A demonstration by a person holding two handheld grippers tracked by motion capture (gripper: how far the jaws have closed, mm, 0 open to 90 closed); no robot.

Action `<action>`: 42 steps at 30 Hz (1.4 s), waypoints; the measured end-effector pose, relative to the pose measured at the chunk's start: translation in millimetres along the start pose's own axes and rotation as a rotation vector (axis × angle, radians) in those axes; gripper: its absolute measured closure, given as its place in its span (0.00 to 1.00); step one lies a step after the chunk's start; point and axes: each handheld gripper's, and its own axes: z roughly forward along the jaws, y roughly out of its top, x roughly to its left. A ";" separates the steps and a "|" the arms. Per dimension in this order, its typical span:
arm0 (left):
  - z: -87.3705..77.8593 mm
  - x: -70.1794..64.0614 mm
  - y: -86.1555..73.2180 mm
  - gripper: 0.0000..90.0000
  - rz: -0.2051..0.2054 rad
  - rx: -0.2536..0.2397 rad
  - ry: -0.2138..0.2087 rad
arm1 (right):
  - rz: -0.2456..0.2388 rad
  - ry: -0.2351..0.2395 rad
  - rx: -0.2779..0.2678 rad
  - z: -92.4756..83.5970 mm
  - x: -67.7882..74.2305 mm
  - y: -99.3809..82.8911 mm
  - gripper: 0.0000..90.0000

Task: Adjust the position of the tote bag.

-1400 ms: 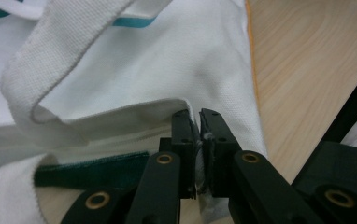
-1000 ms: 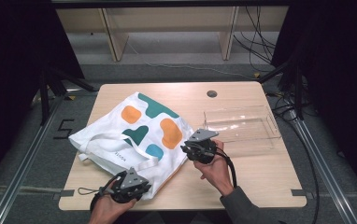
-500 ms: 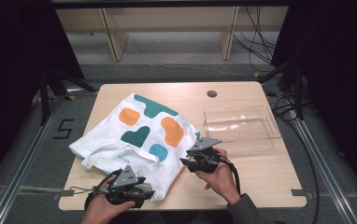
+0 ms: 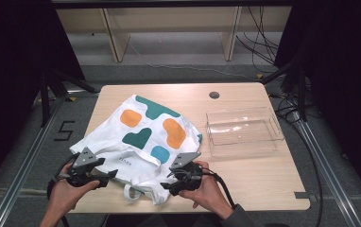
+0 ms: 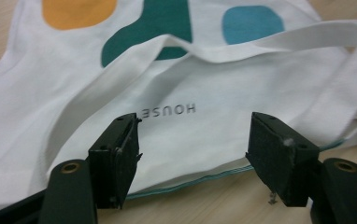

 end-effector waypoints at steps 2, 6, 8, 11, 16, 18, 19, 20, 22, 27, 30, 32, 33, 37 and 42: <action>0.7 6.2 -4.5 0.36 -0.014 0.002 0.015 | -0.010 0.019 0.008 5.2 6.6 1.2 0.43; -2.3 16.4 -9.4 0.35 -0.045 -0.007 0.041 | -0.014 0.051 0.015 16.8 19.6 4.1 0.42; -3.2 21.5 -11.7 0.35 -0.057 0.003 0.044 | -0.023 0.057 0.030 24.8 25.5 7.0 0.43; -5.0 27.1 -14.8 0.34 -0.047 0.039 0.071 | -0.057 0.022 0.050 37.4 29.5 10.3 0.50; -5.7 34.3 -20.1 0.34 -0.057 0.039 0.066 | -0.089 0.015 0.100 51.9 28.0 8.9 0.76; -7.2 35.6 -21.3 0.34 -0.062 0.041 0.072 | -0.107 0.009 0.104 51.0 26.4 7.1 0.88; -8.3 36.6 -22.4 0.34 -0.066 0.037 0.074 | -0.117 0.014 0.110 50.1 26.3 6.2 0.92; -9.7 36.9 -23.3 0.34 -0.064 0.035 0.080 | -0.144 -0.013 0.122 48.0 26.8 5.0 0.98; -14.1 38.9 -24.9 0.33 -0.057 0.047 0.078 | -0.168 -0.052 0.158 41.6 27.2 2.3 0.98; -29.5 40.1 -34.6 0.31 -0.061 0.027 0.127 | -0.143 -0.089 0.166 17.0 6.9 -12.0 0.99; -31.3 38.3 -42.5 0.31 -0.056 0.027 0.127 | -0.144 -0.125 0.141 2.3 -9.0 -21.3 0.99; -31.1 35.5 -46.8 0.30 -0.026 0.041 0.108 | -0.126 -0.159 0.131 -5.9 -15.9 -26.2 0.99; -29.5 32.0 -50.3 0.29 -0.016 0.034 0.075 | -0.125 -0.166 0.128 -10.7 -18.9 -28.0 0.98; -29.4 21.4 -56.4 0.28 0.012 0.016 0.022 | -0.115 -0.188 0.108 -23.9 -27.7 -36.0 0.98; -23.9 12.2 -62.5 0.26 0.077 0.050 0.020 | -0.105 -0.189 0.101 -26.1 -29.0 -40.2 0.98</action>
